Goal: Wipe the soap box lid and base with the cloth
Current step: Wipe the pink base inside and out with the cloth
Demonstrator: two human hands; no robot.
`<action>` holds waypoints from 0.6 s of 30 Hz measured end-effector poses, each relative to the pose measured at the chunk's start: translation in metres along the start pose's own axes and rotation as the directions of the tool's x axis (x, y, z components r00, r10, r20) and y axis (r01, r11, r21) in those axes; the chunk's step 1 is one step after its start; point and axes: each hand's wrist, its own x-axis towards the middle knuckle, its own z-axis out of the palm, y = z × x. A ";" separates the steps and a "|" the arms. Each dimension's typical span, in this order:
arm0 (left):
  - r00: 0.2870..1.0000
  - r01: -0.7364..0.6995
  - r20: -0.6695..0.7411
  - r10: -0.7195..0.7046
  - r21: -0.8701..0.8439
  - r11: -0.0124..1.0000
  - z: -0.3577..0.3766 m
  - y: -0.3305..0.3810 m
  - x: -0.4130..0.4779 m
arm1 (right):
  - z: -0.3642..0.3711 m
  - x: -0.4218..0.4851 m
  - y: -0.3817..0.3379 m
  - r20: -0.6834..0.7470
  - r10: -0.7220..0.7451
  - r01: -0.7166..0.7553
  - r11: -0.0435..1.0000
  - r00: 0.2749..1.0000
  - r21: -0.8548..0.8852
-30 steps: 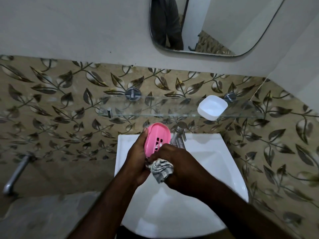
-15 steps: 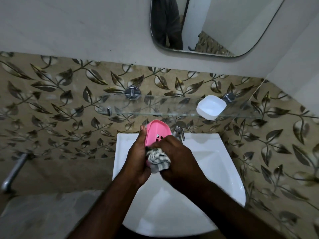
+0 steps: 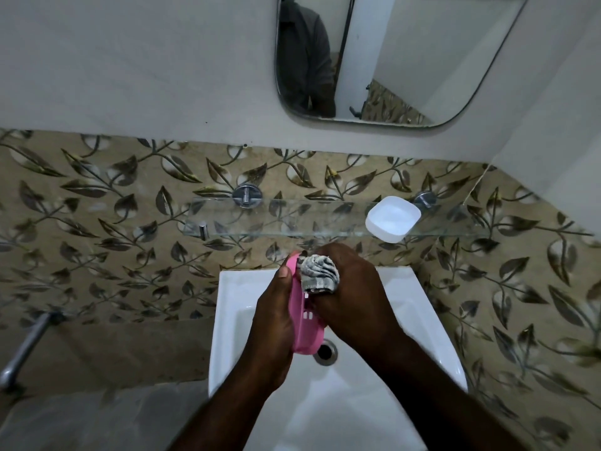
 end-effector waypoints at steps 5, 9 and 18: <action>0.999 -0.041 -0.017 0.042 0.058 0.997 0.002 0.003 0.001 | -0.004 0.010 0.012 -0.032 0.139 -0.139 0.990 0.990 -0.005; 0.996 -0.092 0.005 0.092 0.122 0.988 0.000 0.000 0.000 | -0.009 0.008 0.029 0.077 0.292 -0.296 0.955 0.953 0.035; 0.990 -0.140 0.019 0.139 0.112 0.984 0.000 0.009 0.005 | -0.008 0.008 0.021 -0.059 0.146 -0.145 0.989 0.988 0.012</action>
